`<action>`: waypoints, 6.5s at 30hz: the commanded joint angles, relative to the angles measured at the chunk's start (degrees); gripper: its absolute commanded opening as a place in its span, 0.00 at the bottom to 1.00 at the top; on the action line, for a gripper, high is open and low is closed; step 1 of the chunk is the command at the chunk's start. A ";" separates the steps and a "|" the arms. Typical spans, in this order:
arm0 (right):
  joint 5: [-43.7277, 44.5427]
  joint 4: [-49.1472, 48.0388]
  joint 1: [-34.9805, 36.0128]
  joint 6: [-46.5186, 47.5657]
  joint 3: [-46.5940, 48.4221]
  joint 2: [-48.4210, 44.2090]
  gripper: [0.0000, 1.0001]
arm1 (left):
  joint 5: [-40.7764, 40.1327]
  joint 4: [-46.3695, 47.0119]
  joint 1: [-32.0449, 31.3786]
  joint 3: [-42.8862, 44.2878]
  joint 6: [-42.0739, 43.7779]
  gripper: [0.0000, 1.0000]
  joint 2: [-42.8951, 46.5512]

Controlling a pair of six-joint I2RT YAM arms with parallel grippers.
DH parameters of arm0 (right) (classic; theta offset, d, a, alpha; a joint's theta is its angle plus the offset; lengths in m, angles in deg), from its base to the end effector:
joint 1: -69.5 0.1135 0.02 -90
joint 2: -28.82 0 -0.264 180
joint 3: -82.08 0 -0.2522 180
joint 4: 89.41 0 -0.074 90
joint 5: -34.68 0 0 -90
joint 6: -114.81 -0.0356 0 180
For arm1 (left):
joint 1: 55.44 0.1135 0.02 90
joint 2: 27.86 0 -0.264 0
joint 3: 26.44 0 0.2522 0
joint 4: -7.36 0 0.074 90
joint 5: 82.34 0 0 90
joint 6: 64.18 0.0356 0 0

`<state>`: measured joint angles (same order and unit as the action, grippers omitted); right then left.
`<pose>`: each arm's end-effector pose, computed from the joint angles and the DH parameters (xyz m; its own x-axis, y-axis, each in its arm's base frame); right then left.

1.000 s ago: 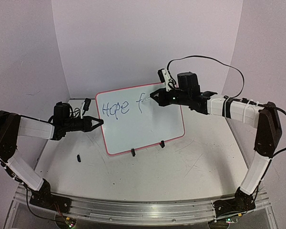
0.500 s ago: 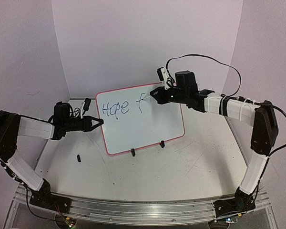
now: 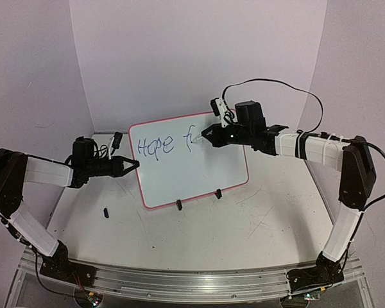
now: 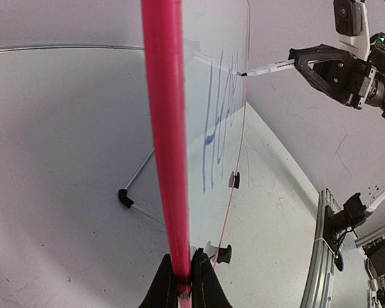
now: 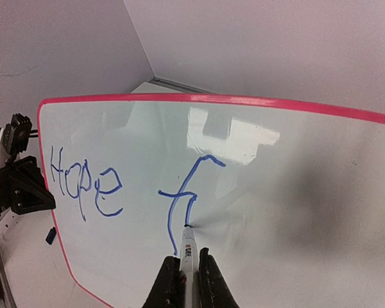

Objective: Write a sentence on the whiteboard

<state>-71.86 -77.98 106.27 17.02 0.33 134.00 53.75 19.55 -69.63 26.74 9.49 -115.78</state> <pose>0.3481 0.2728 0.3038 -0.3571 -0.1047 -0.9282 -0.7488 0.6261 0.2175 0.2931 -0.1006 0.1958 -0.5860 -0.0530 -0.8086 0.6776 0.5152 -0.5248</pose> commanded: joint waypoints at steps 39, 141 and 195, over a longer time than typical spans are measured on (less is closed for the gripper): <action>4.44 -1.71 -1.26 -3.12 -4.77 -4.70 0.00 | -8.07 -2.22 -0.11 1.97 3.59 0.00 -1.02; -1.72 -7.44 -5.21 -5.52 -5.59 -7.96 0.00 | -8.82 -3.02 -0.09 1.89 4.12 0.00 -0.57; 1.27 -4.03 -6.63 -6.27 -9.81 -10.49 0.00 | -8.29 -3.02 -0.25 2.48 4.03 0.00 -1.21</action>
<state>-71.68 -80.69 99.67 11.16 -9.42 127.58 53.40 18.55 -69.70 27.44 10.03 -115.78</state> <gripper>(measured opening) 0.090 0.060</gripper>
